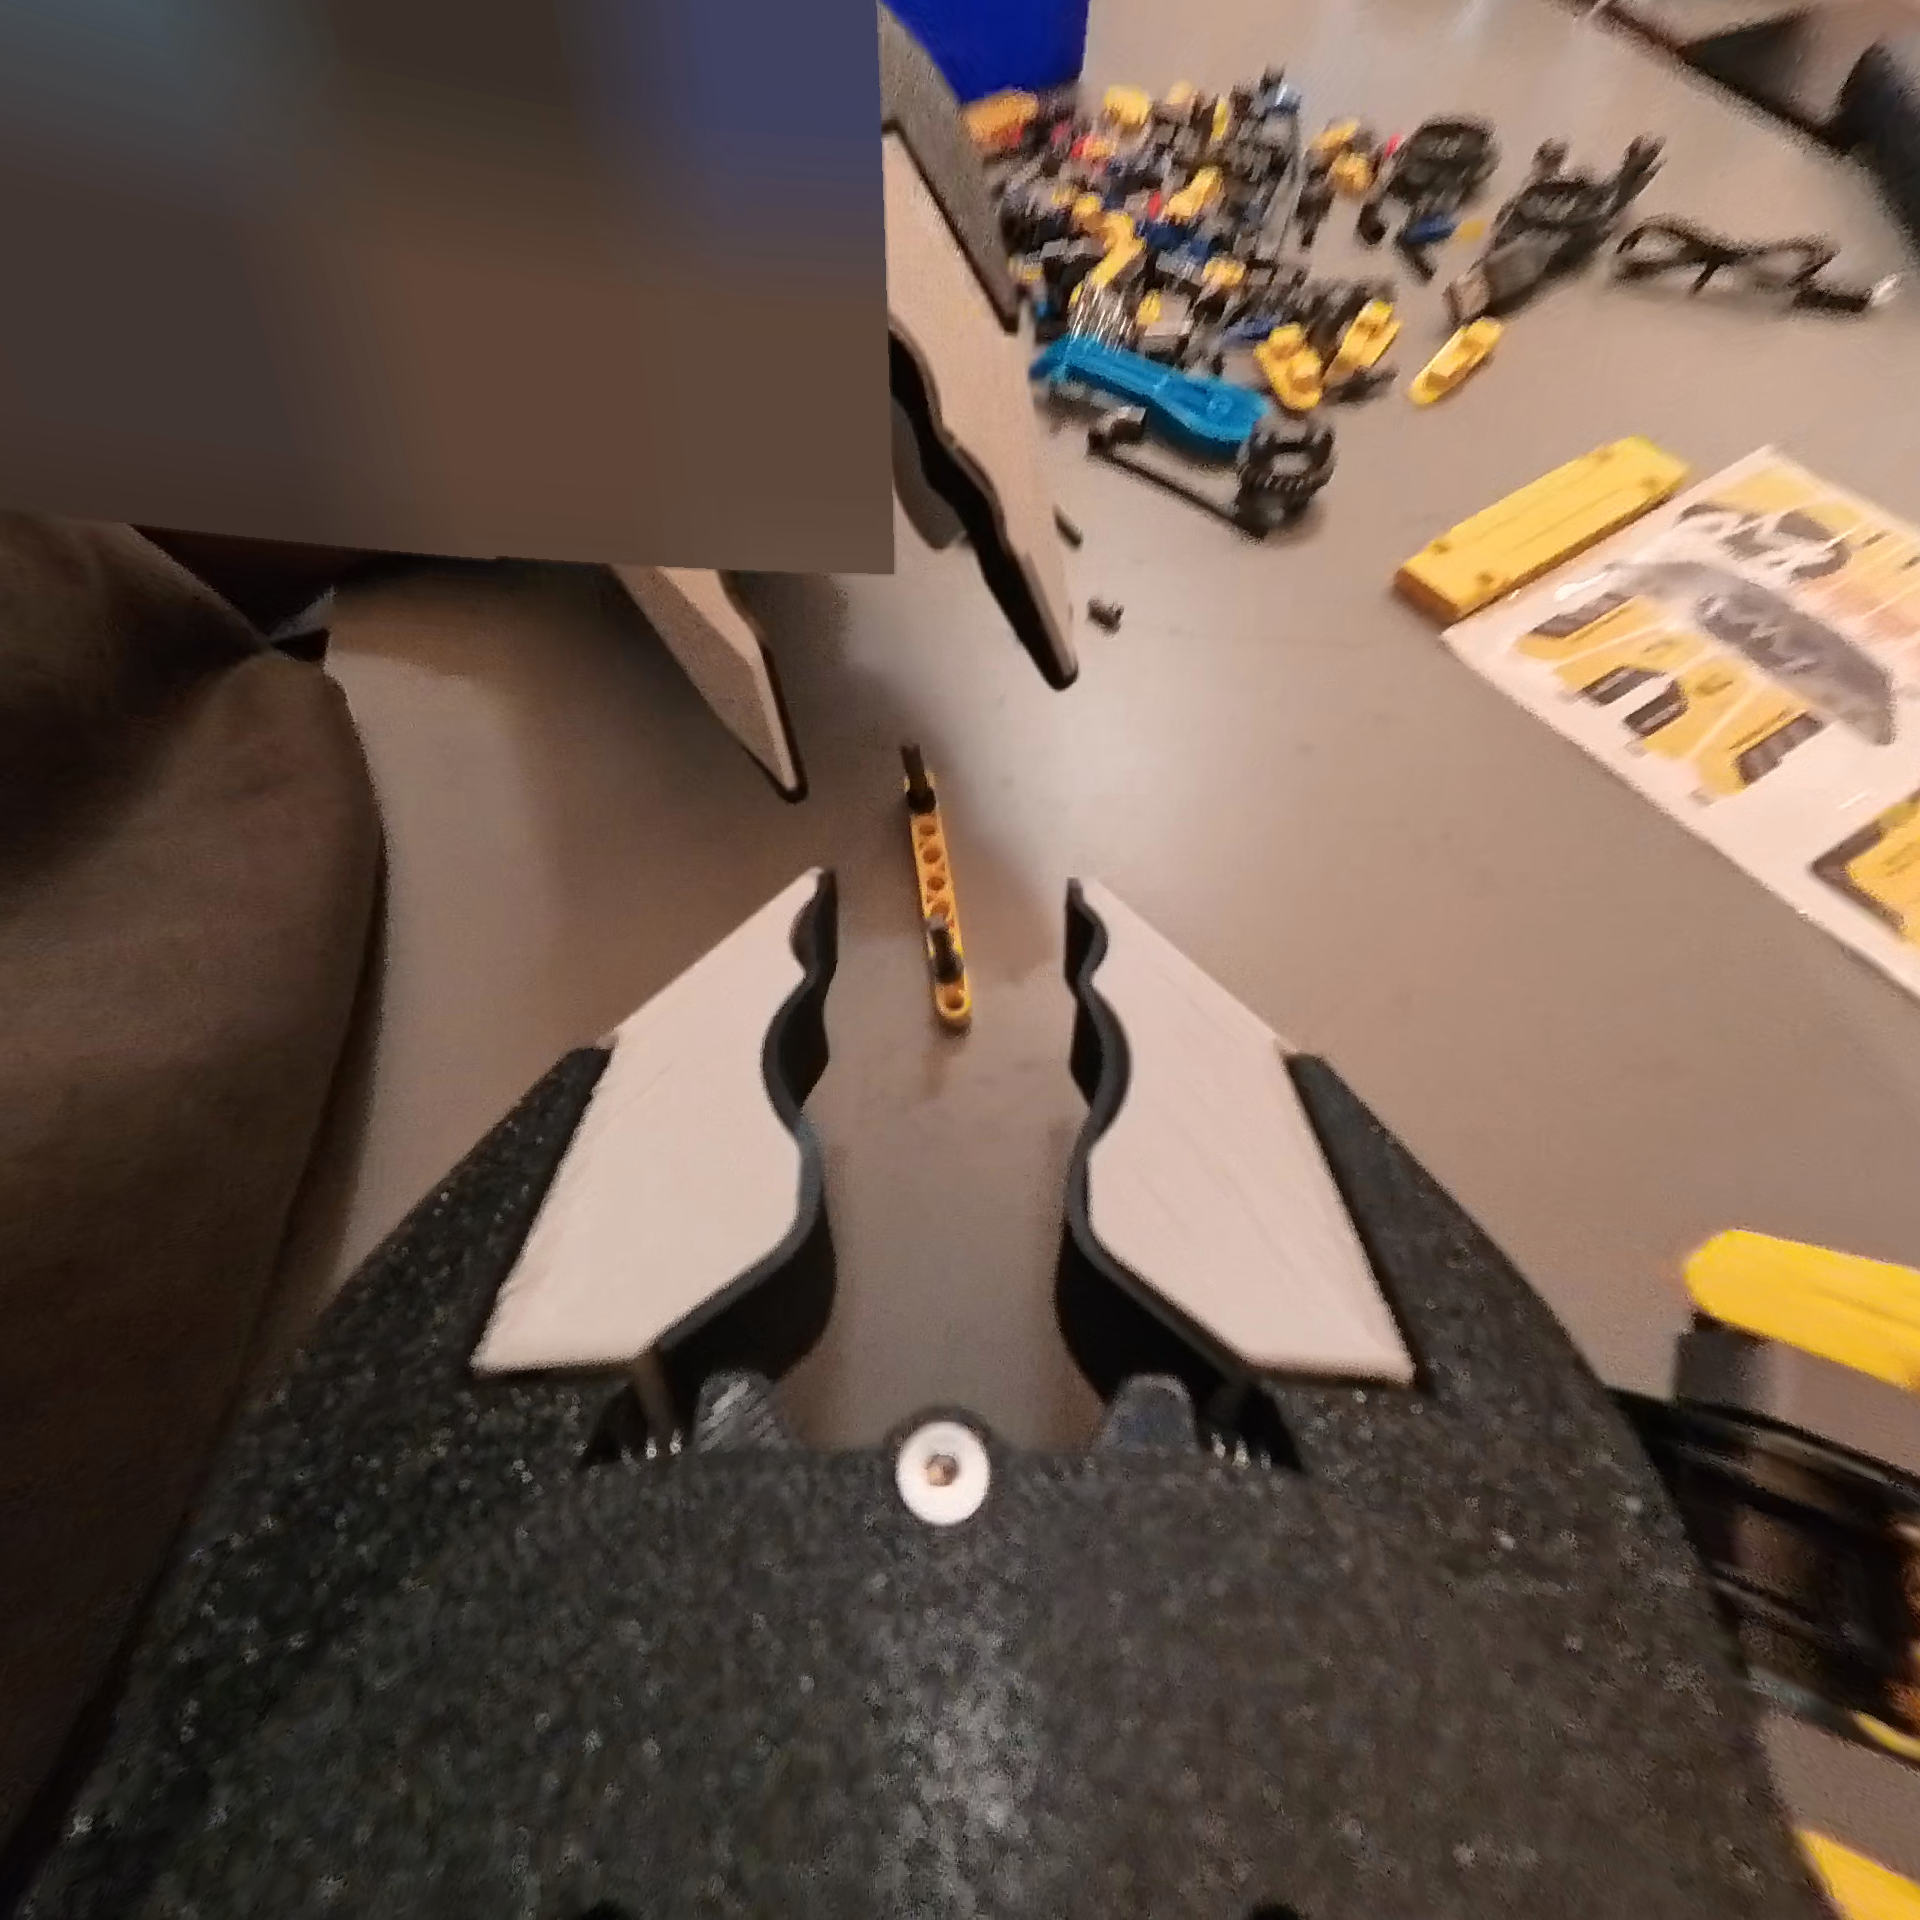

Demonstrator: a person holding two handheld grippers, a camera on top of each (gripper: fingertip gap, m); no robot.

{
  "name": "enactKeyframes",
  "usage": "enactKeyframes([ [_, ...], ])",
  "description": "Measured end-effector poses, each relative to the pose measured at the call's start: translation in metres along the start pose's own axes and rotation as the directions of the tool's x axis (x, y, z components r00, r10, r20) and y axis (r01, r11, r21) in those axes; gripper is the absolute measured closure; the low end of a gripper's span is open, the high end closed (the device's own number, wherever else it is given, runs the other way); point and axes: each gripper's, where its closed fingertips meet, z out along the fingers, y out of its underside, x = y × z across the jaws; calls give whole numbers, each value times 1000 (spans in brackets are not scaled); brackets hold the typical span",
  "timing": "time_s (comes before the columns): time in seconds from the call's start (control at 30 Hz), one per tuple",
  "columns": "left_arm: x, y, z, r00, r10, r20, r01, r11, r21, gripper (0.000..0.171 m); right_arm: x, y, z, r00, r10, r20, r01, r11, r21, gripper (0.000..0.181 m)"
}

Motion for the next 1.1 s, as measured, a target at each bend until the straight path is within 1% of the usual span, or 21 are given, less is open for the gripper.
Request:
enactKeyframes([
  [0.13, 4, 18, 9, 1000, 0, -24, -3, 994, -106, 124, -1, 18, 9, 1000, -11, -4, 11, 995, -103, 145],
  [0.37, 4, 34, 12, 999, -28, -39, 20, 981, -191, 131, 1, 32, 14, 999, -38, -28, 32, 983, -181, 152],
  [0.43, 5, 40, 13, 997, -55, -56, 41, 975, -218, 132, 2, 36, 15, 999, -40, -34, 32, 979, -204, 154],
  [0.5, 4, 40, 13, 996, -68, -55, 55, 974, -220, 136, 2, 38, 16, 998, -48, -43, 38, 976, -216, 158],
  [0.57, 5, 39, 13, 995, -76, -60, 62, 975, -212, 136, 2, 37, 16, 997, -60, -44, 49, 975, -217, 172],
  [0.67, 2, 40, 13, 995, -85, -46, 73, 973, -217, 136, 3, 37, 16, 998, -47, -48, 35, 976, -216, 174],
  [0.73, -1, 39, 13, 996, -82, -28, 74, 974, -213, 134, 4, 36, 16, 999, -4, -45, -5, 979, -206, 174],
  [0.8, -3, 38, 12, 997, -80, -17, 75, 976, -205, 129, 2, 32, 14, 997, 71, -13, -72, 982, -176, 174],
  [0.87, -5, 36, 11, 997, -74, -5, 72, 979, -193, 126, -2, 25, 11, 985, 165, 47, -158, 979, -132, 174],
  [0.97, -7, 32, 9, 998, -63, 8, 64, 982, -175, 126, -5, 13, 6, 950, 280, 138, -273, 960, -69, 174],
  [1.07, -8, 31, 7, 998, -55, 17, 57, 984, -169, 128, -3, 11, 3, 934, 324, 154, -319, 946, -57, 174],
  [1.1, -7, 31, 7, 998, -54, 10, 55, 984, -171, 132, -3, 13, 4, 933, 328, 146, -321, 945, -68, 174],
])
